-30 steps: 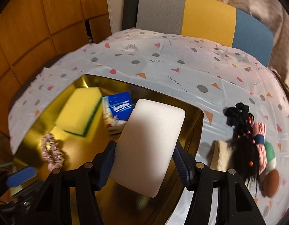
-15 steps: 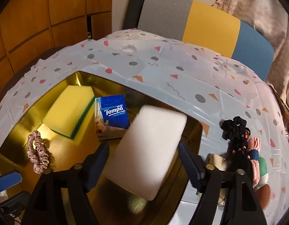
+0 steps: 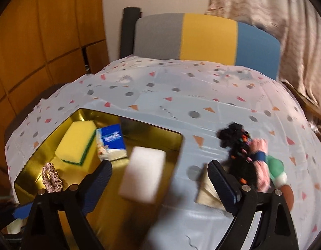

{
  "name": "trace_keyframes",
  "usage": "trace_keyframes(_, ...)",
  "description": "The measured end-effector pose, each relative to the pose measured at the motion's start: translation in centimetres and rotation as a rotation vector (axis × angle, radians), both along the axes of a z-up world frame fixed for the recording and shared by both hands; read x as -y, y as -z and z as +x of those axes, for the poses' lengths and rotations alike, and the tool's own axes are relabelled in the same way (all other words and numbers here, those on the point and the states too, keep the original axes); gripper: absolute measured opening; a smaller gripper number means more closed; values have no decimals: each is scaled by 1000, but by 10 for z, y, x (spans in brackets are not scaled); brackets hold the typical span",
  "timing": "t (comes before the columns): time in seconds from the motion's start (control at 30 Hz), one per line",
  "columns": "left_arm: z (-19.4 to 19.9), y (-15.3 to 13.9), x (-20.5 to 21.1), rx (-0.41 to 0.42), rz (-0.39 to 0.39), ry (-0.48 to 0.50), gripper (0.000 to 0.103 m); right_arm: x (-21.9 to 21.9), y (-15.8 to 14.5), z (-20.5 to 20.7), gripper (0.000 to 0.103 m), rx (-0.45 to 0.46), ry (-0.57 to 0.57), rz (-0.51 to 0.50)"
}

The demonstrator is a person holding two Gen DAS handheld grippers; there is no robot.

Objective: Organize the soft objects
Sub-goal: 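Lower the white foam block into the gold tray and open the right tool, then move the right tool toward the brown-and-green brush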

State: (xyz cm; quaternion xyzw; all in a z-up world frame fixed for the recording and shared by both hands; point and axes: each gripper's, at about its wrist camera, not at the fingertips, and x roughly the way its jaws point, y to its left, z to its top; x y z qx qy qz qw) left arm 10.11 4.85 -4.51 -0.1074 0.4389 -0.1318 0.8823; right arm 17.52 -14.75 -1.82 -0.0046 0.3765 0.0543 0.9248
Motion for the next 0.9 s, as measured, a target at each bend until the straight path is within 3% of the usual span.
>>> trace_keyframes(0.23,-17,-8,25,50,-5,105,40,43,12,-35,94,-38,92,50)
trace_keyframes(0.6,-52,-13,79,85,2,292,40,112,66,-105,93,-151,208,99)
trace_keyframes(0.73,-67,-14,98,100,3,360,40,138,75,-123,86,-141,252,84)
trace_keyframes(0.9,-78,-8,123,69,13,399,40,184,74,-119,84,-118,341,107)
